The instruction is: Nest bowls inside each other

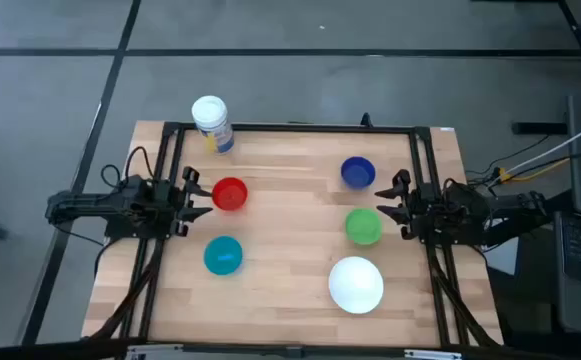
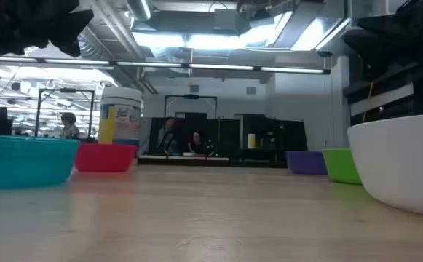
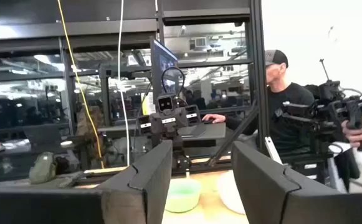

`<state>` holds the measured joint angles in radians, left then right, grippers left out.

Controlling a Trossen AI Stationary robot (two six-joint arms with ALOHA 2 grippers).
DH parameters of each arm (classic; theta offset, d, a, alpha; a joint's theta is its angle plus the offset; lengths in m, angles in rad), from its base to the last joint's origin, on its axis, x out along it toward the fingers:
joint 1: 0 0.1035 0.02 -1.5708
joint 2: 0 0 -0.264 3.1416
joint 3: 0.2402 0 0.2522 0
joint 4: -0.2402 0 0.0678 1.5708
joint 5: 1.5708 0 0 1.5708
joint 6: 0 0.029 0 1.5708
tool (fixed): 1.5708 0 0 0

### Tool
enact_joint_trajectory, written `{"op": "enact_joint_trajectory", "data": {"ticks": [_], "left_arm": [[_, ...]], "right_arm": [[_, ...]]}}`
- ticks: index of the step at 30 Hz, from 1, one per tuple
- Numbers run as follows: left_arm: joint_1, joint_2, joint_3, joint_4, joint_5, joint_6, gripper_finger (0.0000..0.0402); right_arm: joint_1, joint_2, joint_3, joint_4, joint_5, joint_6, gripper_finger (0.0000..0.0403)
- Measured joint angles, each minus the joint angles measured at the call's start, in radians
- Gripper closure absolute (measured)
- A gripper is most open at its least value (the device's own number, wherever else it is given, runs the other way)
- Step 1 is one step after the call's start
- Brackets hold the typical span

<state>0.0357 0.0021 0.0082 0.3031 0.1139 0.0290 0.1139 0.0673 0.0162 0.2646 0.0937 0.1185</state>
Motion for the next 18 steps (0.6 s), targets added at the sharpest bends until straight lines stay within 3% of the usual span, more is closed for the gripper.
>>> {"op": "enact_joint_trajectory", "data": {"ticks": [9,14,18], "left_arm": [[0.000,0.000,0.000,0.035,0.000,-0.019,0.0239],[0.000,0.000,0.000,0.071,0.001,-0.019,0.0239],[0.000,0.000,0.000,0.063,0.001,-0.044,0.0239]], "right_arm": [[0.000,0.000,0.000,0.004,0.003,-0.001,0.0213],[0.000,0.000,0.001,0.013,0.079,-0.048,0.0213],[0.000,0.000,0.001,0.013,0.075,-0.048,0.0213]]}}
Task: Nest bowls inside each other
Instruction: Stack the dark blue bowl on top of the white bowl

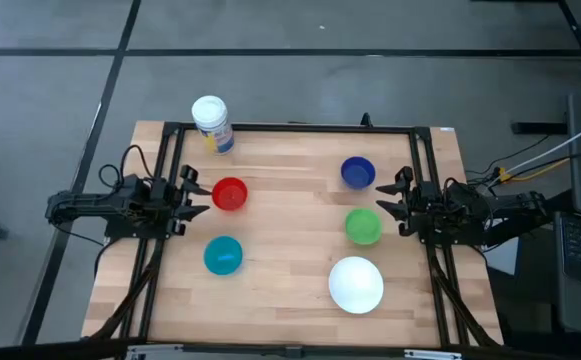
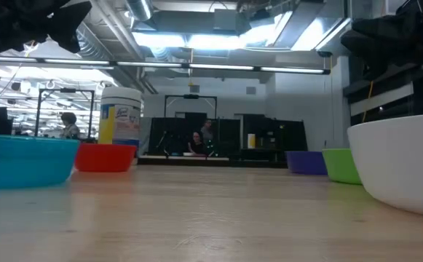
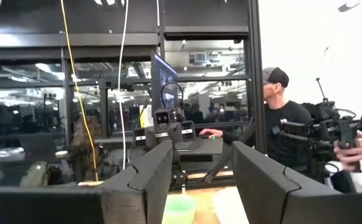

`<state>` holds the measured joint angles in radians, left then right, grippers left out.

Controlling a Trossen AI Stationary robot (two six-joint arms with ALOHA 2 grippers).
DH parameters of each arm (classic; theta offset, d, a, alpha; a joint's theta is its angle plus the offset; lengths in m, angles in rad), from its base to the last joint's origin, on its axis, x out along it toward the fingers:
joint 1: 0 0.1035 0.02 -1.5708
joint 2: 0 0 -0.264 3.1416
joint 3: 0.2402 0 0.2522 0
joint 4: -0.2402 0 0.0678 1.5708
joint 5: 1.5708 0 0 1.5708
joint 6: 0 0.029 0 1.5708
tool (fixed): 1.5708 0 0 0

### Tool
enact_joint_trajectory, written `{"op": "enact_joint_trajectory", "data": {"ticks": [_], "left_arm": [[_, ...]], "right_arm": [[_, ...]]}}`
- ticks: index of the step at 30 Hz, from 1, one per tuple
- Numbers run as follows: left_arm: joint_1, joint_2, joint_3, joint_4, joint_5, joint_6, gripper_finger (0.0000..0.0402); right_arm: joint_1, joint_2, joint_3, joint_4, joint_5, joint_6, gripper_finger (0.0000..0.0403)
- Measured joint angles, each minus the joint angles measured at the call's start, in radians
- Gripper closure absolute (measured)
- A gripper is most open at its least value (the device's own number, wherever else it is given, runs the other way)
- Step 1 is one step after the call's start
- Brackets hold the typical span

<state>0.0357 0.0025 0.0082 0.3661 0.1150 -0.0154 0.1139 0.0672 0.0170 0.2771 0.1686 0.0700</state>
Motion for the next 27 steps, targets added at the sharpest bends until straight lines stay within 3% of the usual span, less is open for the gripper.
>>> {"op": "enact_joint_trajectory", "data": {"ticks": [10,17,22,27], "left_arm": [[0.000,0.000,0.000,0.030,-0.008,-0.075,0.0239],[0.000,0.000,0.000,0.056,-0.053,-0.019,0.0239],[0.000,0.000,0.007,0.183,-0.105,-0.013,0.0239],[-0.002,0.040,0.173,0.060,-0.095,-0.051,0.0239]], "right_arm": [[0.000,0.000,0.000,0.000,0.015,0.003,0.0213],[0.000,0.000,0.000,0.056,0.052,0.138,0.0213],[0.000,0.000,0.000,0.167,0.039,0.249,0.0213],[0.001,0.015,0.113,0.191,-0.048,0.300,0.0213]]}}
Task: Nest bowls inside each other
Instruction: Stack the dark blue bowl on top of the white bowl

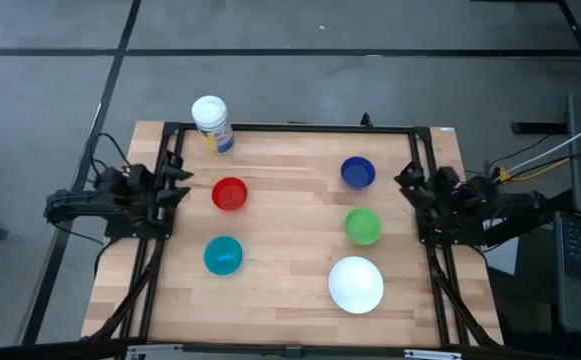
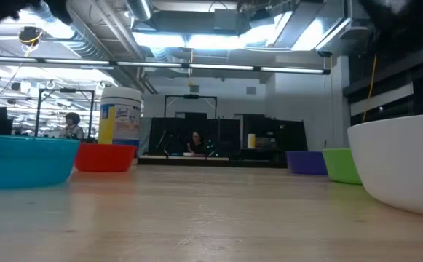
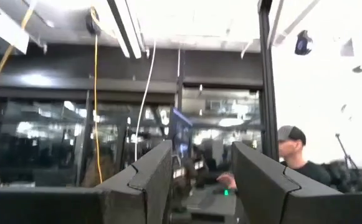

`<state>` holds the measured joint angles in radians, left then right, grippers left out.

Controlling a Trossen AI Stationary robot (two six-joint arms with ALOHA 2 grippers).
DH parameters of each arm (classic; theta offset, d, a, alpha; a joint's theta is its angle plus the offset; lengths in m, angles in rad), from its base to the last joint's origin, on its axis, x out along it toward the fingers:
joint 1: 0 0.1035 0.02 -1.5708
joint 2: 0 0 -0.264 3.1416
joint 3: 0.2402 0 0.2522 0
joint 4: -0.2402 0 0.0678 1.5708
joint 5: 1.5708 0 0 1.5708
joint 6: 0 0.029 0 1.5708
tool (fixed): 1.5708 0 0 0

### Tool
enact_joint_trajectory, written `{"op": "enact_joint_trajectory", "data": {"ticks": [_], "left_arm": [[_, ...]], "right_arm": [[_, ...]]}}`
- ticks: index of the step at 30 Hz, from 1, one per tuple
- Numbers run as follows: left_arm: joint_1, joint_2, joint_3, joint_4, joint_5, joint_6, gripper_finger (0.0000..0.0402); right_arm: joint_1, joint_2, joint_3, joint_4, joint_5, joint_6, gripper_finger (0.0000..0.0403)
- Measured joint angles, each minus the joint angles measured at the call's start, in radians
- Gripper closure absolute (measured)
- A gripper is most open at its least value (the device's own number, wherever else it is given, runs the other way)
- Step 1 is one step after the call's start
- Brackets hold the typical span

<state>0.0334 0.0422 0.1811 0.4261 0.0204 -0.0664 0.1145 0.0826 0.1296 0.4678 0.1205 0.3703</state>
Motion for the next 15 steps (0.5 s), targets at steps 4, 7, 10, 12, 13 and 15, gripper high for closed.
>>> {"op": "enact_joint_trajectory", "data": {"ticks": [4,7,10,12,13,15], "left_arm": [[0.000,0.165,0.242,-0.233,-0.049,0.003,0.0244],[0.000,0.358,0.468,-0.433,-0.120,0.045,0.0252],[0.000,0.559,0.711,-0.674,-0.232,0.077,0.0259],[0.000,0.673,0.866,-0.817,-0.310,0.080,0.0263],[0.000,0.719,0.936,-0.875,-0.340,0.081,0.0265],[0.000,0.787,1.056,-0.936,-0.369,0.099,0.0268]], "right_arm": [[0.001,0.077,0.212,-0.169,-0.009,-0.027,0.0213],[0.001,0.192,0.441,-0.479,-0.001,-0.041,0.0213],[0.001,0.347,0.715,-0.902,0.081,-0.009,0.0213],[0.000,0.466,0.905,-1.216,0.173,0.026,0.0213],[-0.001,0.528,0.992,-1.373,0.212,0.050,0.0214],[-0.008,0.650,1.148,-1.654,0.260,0.086,0.0218]]}}
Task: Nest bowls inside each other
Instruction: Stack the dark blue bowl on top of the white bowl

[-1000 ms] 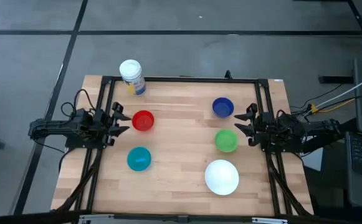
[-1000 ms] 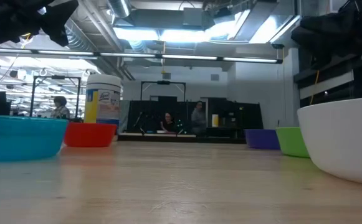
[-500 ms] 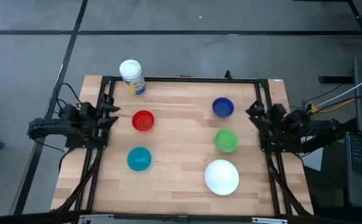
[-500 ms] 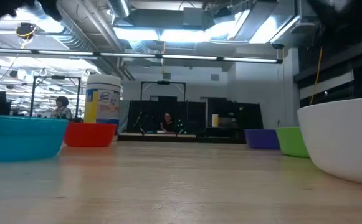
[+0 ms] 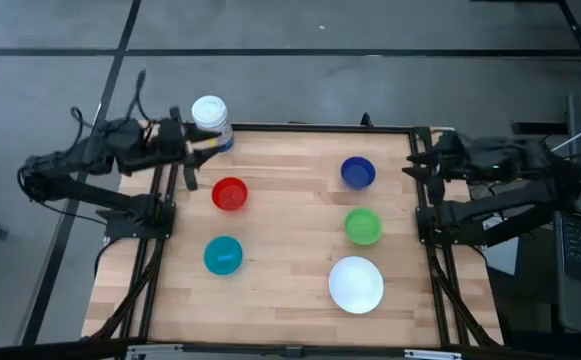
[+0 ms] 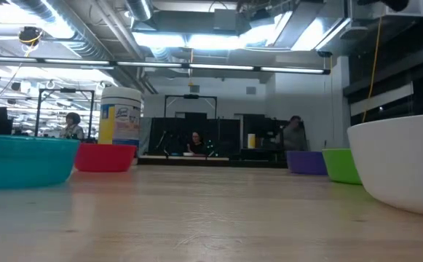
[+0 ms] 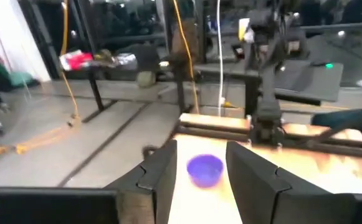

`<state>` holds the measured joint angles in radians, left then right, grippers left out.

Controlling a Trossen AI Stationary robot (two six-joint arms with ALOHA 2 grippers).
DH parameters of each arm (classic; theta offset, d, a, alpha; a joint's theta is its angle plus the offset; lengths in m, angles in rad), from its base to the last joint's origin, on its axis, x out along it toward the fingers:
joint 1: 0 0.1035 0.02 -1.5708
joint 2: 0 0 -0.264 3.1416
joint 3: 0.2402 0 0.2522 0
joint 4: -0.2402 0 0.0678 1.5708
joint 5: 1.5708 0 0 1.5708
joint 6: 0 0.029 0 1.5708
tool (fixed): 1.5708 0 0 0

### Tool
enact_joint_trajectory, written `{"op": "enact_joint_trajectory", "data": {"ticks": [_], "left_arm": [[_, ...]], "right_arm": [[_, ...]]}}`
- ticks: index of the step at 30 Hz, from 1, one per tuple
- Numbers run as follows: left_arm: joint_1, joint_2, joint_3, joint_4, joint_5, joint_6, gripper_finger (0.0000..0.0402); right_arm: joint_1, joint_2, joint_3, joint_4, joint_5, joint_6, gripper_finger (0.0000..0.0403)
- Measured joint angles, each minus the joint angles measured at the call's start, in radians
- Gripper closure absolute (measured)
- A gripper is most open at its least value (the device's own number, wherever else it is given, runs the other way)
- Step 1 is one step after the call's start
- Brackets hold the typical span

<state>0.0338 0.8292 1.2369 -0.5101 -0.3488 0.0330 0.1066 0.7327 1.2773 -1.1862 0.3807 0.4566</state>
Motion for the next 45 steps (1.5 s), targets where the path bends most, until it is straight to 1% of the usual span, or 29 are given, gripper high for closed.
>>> {"op": "enact_joint_trajectory", "data": {"ticks": [2,3,6,8,11,13,15,18,22,24,28,33,36,39,42,45], "left_arm": [[0.000,0.032,0.097,-0.015,-0.020,0.029,0.0272],[0.000,0.041,0.139,-0.035,-0.042,0.038,0.0274],[0.000,0.049,0.221,-0.154,-0.111,0.041,0.0279],[0.000,0.047,0.236,-0.182,-0.116,0.042,0.0280],[0.000,0.032,0.233,-0.226,-0.111,0.057,0.0281],[0.002,0.033,0.234,-0.259,-0.111,0.060,0.0281],[0.003,0.039,0.233,-0.271,-0.106,0.067,0.0281],[0.003,0.042,0.233,-0.252,-0.069,0.068,0.0282],[0.003,0.046,0.233,-0.233,-0.062,0.067,0.0283],[0.003,0.051,0.233,-0.190,-0.056,0.075,0.0283],[0.003,0.067,0.233,-0.093,-0.050,0.115,0.0283],[0.007,0.108,0.226,-0.071,-0.093,0.144,0.0284],[0.023,0.130,0.194,-0.061,-0.100,0.143,0.0282],[0.044,0.139,0.156,-0.032,-0.094,0.125,0.0282],[0.061,0.133,0.120,0.033,-0.063,0.114,0.0285],[0.076,0.128,0.097,0.079,-0.036,0.111,0.0285]], "right_arm": [[-0.013,0.101,0.108,-0.163,0.005,-0.003,0.0225],[-0.020,0.141,0.138,-0.205,0.004,-0.025,0.0230],[-0.059,0.232,0.160,-0.233,-0.001,-0.128,0.0241],[-0.101,0.269,0.140,-0.229,-0.004,-0.172,0.0248],[-0.182,0.289,0.057,-0.133,-0.015,-0.192,0.0253],[-0.244,0.282,-0.015,-0.012,-0.069,-0.204,0.0255],[-0.304,0.272,-0.090,0.101,-0.148,-0.230,0.0254],[-0.402,0.273,-0.178,0.216,-0.257,-0.265,0.0253],[-0.541,0.288,-0.261,0.274,-0.408,-0.311,0.0256],[-0.606,0.294,-0.290,0.287,-0.473,-0.348,0.0259],[-0.734,0.321,-0.314,0.335,-0.571,-0.424,0.0268],[-0.876,0.414,-0.319,0.358,-0.674,-0.493,0.0276],[-0.922,0.502,-0.319,0.374,-0.728,-0.538,0.0279],[-0.944,0.594,-0.320,0.383,-0.766,-0.563,0.0279],[-0.956,0.679,-0.320,0.396,-0.774,-0.570,0.0276],[-0.966,0.738,-0.320,0.424,-0.782,-0.570,0.0275]]}}
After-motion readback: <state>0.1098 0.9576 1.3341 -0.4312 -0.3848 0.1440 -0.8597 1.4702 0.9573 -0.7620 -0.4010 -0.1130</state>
